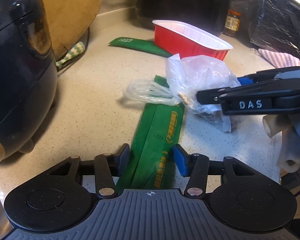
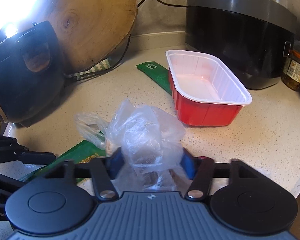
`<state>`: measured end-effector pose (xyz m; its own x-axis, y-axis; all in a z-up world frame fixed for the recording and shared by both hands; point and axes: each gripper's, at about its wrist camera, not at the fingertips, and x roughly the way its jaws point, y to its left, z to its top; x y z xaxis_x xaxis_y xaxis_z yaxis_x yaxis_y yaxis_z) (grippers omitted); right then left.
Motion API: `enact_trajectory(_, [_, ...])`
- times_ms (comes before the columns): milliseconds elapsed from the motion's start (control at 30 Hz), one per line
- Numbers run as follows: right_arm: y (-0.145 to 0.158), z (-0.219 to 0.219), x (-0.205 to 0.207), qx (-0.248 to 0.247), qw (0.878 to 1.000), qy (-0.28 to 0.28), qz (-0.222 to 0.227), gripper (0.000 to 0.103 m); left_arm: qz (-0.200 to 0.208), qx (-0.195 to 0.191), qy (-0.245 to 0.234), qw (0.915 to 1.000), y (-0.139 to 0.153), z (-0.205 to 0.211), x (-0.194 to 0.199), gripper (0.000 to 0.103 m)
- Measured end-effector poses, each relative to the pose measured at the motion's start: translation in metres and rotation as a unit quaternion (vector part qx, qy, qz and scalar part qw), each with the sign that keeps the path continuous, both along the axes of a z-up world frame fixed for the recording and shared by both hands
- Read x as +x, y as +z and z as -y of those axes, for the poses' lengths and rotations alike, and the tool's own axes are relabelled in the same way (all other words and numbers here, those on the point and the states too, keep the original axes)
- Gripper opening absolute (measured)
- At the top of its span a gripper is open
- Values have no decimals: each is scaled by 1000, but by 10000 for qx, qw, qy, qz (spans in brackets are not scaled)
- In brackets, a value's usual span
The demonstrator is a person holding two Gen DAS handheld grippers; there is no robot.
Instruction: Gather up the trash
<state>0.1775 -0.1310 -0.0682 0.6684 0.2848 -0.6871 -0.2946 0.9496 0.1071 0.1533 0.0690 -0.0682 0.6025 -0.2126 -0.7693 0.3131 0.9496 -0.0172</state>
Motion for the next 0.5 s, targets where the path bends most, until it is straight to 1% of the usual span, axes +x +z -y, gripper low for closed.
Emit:
enact_trajectory(33, [2, 1, 0, 77, 10000, 9, -32, 45, 12, -58, 43, 10000, 0, -2, -1, 46])
enact_trajectory(67, [5, 2, -1, 150, 9999, 10, -45, 37, 0, -139, 93, 9999, 1, -4, -1, 40])
enact_trajectory(100, [10, 4, -3, 206, 9998, 1, -27, 26, -14, -231, 141, 9996, 3, -6, 0, 36])
enact_trajectory(133, [15, 5, -5, 248, 9997, -18, 7, 20, -24, -292, 183, 9994, 4, -8, 0, 31])
enact_trajectory(167, [20, 8, -8, 298, 9995, -34, 45, 18, -8, -333, 207, 9992, 6, -9, 0, 27])
enact_trajectory(233, [33, 14, -15, 422, 9989, -107, 176, 18, 91, -375, 208, 9990, 10, -9, -1, 24])
enact_trajectory(400, [63, 31, -37, 678, 9958, -385, 482, 18, 361, -717, 109, 9967, 27, -10, -8, 23])
enact_trajectory(500, [72, 42, -49, 701, 9939, -617, 585, 18, 484, -883, -2, 9949, 34, -6, -10, 23])
